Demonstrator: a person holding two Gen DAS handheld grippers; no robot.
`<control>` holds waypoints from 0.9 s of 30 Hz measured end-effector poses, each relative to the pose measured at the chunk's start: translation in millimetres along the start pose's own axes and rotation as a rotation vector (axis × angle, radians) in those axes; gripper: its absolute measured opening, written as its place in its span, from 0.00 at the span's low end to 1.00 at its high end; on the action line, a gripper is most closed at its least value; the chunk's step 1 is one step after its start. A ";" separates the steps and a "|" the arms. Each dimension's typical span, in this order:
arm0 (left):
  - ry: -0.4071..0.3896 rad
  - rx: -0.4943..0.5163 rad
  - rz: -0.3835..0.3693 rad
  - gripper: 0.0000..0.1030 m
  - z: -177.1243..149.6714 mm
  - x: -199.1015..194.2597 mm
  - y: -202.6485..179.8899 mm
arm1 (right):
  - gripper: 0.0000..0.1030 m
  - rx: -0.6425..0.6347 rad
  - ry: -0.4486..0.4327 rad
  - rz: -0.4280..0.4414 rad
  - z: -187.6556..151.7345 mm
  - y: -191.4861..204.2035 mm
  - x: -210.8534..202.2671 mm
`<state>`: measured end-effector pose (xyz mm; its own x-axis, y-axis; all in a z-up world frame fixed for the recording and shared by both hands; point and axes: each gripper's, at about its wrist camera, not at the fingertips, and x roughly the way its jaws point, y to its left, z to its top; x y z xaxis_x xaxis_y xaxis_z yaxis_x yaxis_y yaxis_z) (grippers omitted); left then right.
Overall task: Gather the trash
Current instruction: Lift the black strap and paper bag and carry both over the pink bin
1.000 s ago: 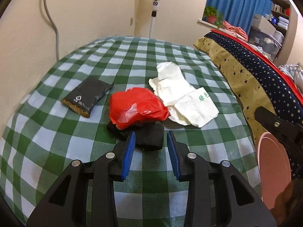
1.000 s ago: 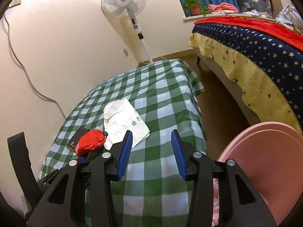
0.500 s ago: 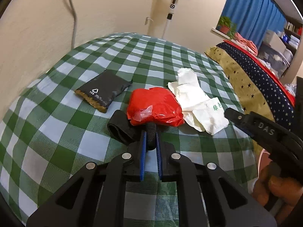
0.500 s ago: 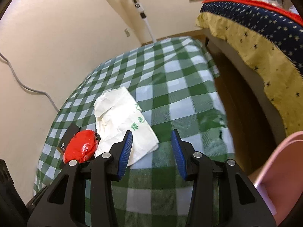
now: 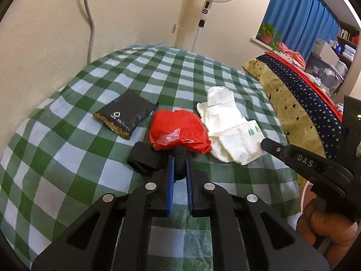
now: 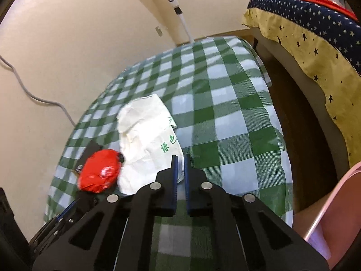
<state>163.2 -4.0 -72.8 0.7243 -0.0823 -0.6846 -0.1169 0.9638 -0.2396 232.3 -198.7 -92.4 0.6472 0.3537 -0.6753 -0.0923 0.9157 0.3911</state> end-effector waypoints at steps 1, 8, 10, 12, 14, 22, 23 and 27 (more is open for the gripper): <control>-0.003 0.000 -0.005 0.09 0.5 -3.0 -0.6 | 0.04 -0.010 -0.014 0.006 -0.3 4.1 -7.5; -0.030 0.003 -0.040 0.09 0.0 -29.4 -1.8 | 0.02 -0.062 -0.068 0.007 -3.7 22.9 -49.4; -0.038 0.008 -0.048 0.09 -0.9 -37.6 -3.4 | 0.02 -0.078 -0.079 0.001 -6.0 27.6 -60.7; -0.046 0.017 -0.055 0.09 -2.6 -46.4 -5.1 | 0.02 -0.096 -0.091 -0.007 -8.5 31.9 -74.0; -0.056 0.025 -0.060 0.09 -4.5 -56.3 -6.3 | 0.02 -0.120 -0.107 -0.021 -11.6 37.3 -88.7; -0.091 0.060 -0.085 0.09 -12.2 -91.2 -12.4 | 0.02 -0.195 -0.145 -0.070 -32.6 47.8 -142.1; -0.098 0.066 -0.089 0.09 -13.1 -96.1 -13.8 | 0.02 -0.201 -0.152 -0.078 -35.7 47.8 -149.9; -0.114 0.084 -0.106 0.09 -16.7 -109.8 -18.3 | 0.02 -0.208 -0.175 -0.100 -44.9 46.4 -173.0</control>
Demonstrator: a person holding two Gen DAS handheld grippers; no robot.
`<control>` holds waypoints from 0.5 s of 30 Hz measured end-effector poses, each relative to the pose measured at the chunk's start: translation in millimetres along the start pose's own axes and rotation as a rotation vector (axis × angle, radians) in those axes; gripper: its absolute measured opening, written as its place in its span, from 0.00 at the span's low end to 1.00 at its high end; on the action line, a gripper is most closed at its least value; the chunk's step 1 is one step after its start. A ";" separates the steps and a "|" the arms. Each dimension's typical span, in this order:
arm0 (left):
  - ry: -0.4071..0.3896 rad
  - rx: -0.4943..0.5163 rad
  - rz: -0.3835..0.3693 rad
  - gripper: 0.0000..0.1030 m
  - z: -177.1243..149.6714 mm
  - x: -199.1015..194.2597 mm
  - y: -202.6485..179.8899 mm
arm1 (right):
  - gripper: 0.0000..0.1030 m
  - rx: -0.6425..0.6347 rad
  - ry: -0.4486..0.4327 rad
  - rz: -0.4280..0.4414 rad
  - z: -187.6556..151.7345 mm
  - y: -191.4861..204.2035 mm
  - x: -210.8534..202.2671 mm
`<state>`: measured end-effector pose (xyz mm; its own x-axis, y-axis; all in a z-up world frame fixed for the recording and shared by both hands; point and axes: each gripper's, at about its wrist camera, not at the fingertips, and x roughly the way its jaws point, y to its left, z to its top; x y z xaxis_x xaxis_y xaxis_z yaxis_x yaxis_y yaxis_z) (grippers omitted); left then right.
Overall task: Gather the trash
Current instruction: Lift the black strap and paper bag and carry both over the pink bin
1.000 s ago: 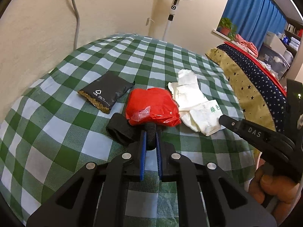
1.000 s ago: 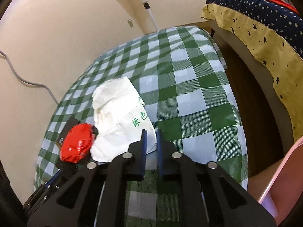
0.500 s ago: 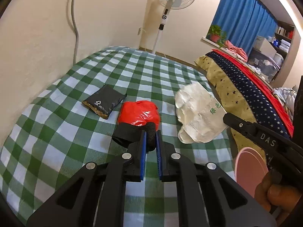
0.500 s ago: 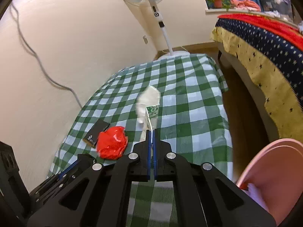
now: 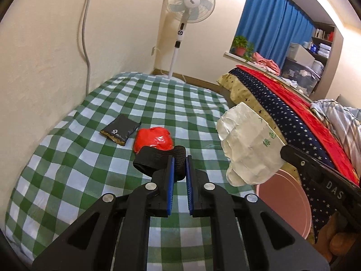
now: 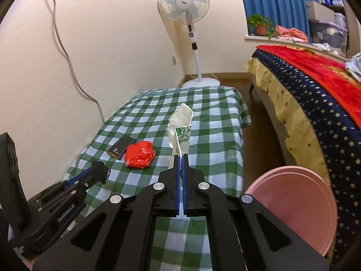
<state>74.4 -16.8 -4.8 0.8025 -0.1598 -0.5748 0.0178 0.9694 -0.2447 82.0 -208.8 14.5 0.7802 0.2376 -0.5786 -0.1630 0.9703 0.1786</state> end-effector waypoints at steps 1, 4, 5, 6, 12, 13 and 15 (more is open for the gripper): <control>0.000 0.001 -0.006 0.09 -1.3 -2.3 -2.0 | 0.02 0.004 -0.007 -0.005 -1.3 -1.4 -7.1; 0.003 0.016 -0.020 0.09 -7.4 -7.7 -9.9 | 0.02 0.004 -0.020 -0.017 -4.9 -1.8 -21.0; 0.004 0.021 -0.026 0.09 -9.1 -9.0 -12.4 | 0.02 0.000 -0.024 -0.023 -5.9 -2.2 -26.7; 0.004 0.026 -0.032 0.09 -10.3 -9.9 -14.5 | 0.02 -0.003 -0.027 -0.028 -6.9 -3.0 -31.3; -0.005 0.041 -0.075 0.09 -12.7 -18.2 -27.5 | 0.02 -0.006 -0.047 -0.071 -11.6 -12.2 -57.8; -0.006 0.044 -0.085 0.09 -13.3 -19.0 -31.0 | 0.02 -0.005 -0.051 -0.081 -12.0 -14.5 -62.4; -0.007 0.053 -0.103 0.09 -14.6 -19.3 -37.8 | 0.02 -0.003 -0.057 -0.097 -12.5 -18.6 -69.0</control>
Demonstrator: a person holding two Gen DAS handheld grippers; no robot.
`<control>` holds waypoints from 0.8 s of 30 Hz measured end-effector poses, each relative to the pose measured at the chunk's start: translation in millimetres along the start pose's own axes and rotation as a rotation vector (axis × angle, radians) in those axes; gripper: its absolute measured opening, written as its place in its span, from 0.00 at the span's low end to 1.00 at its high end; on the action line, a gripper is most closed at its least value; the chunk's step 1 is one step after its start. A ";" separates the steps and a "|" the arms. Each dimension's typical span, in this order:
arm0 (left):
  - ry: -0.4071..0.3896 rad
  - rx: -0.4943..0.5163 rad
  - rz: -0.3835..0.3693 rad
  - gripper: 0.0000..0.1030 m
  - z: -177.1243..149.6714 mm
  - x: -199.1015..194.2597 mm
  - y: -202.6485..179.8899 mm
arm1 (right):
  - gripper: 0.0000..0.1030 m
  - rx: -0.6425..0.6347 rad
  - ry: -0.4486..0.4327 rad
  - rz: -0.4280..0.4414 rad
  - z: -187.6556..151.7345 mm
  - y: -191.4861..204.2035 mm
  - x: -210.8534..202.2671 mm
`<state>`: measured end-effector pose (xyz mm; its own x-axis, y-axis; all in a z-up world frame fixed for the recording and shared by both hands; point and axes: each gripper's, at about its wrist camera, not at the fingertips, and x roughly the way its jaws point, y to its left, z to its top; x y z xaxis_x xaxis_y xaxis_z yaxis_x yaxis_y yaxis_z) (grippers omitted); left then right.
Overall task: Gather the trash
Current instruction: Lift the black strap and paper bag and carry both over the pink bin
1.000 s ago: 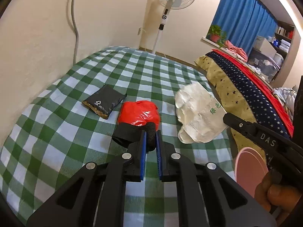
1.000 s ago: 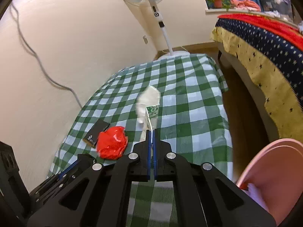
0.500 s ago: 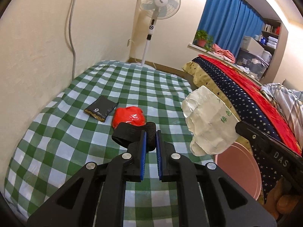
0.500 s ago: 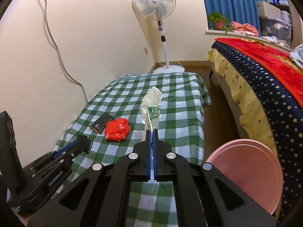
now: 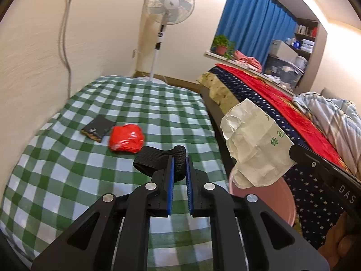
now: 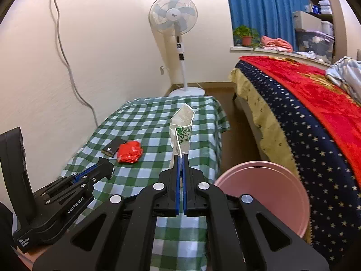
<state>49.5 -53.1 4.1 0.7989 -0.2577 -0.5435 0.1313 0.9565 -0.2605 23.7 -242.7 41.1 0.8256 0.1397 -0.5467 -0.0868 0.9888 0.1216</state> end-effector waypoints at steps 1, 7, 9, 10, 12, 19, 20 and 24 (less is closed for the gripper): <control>0.000 0.005 -0.009 0.09 -0.4 0.1 -3.7 | 0.02 0.001 -0.002 -0.007 -0.2 -1.4 -1.9; 0.000 0.015 -0.060 0.09 -1.2 3.1 -20.4 | 0.02 0.011 -0.022 -0.077 -1.2 -21.0 -18.6; 0.001 0.020 -0.077 0.09 -1.8 5.2 -29.1 | 0.02 0.023 -0.022 -0.104 -2.5 -29.8 -23.3; 0.002 0.022 -0.082 0.09 -2.2 6.3 -32.1 | 0.02 0.032 -0.023 -0.120 -3.1 -35.7 -25.5; 0.008 0.028 -0.096 0.09 -3.6 9.7 -40.1 | 0.02 0.044 -0.022 -0.144 -4.6 -42.9 -29.0; 0.037 0.065 -0.153 0.09 -10.9 25.0 -66.0 | 0.02 0.111 -0.007 -0.267 -7.2 -80.4 -34.7; 0.041 0.071 -0.165 0.09 -12.1 27.3 -70.2 | 0.02 0.125 -0.005 -0.276 -7.8 -85.5 -34.3; 0.052 0.100 -0.221 0.09 -15.3 35.4 -84.7 | 0.02 0.150 0.013 -0.310 -10.7 -95.8 -29.8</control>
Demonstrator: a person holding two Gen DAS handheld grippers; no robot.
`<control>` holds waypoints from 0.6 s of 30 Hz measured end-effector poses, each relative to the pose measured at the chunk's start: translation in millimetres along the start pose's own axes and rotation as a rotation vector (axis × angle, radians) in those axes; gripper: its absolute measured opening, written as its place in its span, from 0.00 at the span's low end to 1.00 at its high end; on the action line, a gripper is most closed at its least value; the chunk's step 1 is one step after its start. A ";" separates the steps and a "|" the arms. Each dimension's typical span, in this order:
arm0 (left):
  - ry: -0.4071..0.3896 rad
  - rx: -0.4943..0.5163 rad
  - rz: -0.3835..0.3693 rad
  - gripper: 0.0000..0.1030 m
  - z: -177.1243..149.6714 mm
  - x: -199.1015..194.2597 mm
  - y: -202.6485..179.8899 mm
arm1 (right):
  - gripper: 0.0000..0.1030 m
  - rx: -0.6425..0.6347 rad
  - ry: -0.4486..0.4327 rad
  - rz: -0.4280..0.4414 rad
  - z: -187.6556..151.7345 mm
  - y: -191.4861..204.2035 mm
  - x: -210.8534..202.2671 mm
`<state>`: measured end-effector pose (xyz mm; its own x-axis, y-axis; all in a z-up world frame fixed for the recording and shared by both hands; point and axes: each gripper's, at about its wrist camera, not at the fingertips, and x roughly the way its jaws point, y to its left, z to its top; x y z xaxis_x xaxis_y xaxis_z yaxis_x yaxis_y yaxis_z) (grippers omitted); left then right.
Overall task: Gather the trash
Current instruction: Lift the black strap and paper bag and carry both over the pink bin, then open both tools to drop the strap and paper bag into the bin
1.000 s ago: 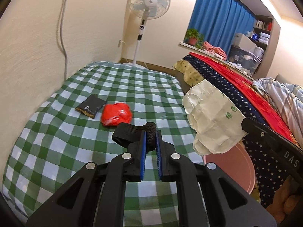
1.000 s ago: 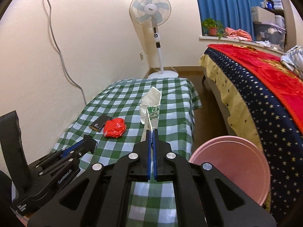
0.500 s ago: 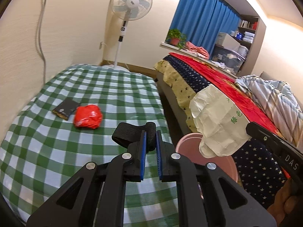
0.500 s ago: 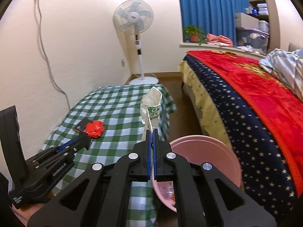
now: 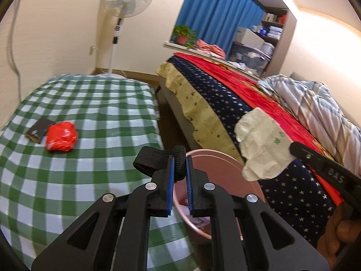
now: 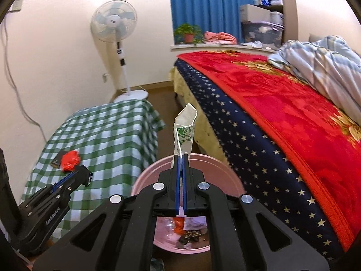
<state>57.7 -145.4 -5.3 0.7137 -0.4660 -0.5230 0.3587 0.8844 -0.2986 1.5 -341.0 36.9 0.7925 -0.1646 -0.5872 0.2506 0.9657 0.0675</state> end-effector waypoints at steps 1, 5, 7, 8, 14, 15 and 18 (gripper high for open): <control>0.002 0.005 -0.009 0.09 -0.3 1.8 -1.2 | 0.02 0.000 0.004 -0.004 -0.6 -0.4 2.0; 0.009 0.025 -0.041 0.09 -2.0 13.9 -10.0 | 0.02 0.001 0.015 -0.024 -1.6 -3.9 10.1; 0.017 0.028 -0.056 0.09 -3.2 20.7 -12.7 | 0.02 0.008 0.021 -0.039 -1.8 -7.9 13.5; 0.022 0.029 -0.064 0.09 -3.9 25.0 -14.3 | 0.02 0.010 0.024 -0.044 -1.5 -8.3 15.6; 0.053 0.037 -0.102 0.09 -8.4 47.6 -24.7 | 0.02 0.014 0.033 -0.074 -2.6 -13.3 22.3; 0.058 0.039 -0.110 0.09 -9.0 50.8 -26.8 | 0.02 0.015 0.034 -0.077 -2.7 -14.5 23.2; 0.074 0.044 -0.135 0.09 -10.7 60.4 -33.2 | 0.02 0.025 0.041 -0.085 -3.3 -17.8 26.5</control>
<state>82.5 -203.1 -35.5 0.6117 -0.5802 -0.5378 0.4757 0.8129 -0.3359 16.2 -361.9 17.4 0.7441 -0.2373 -0.6244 0.3303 0.9432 0.0352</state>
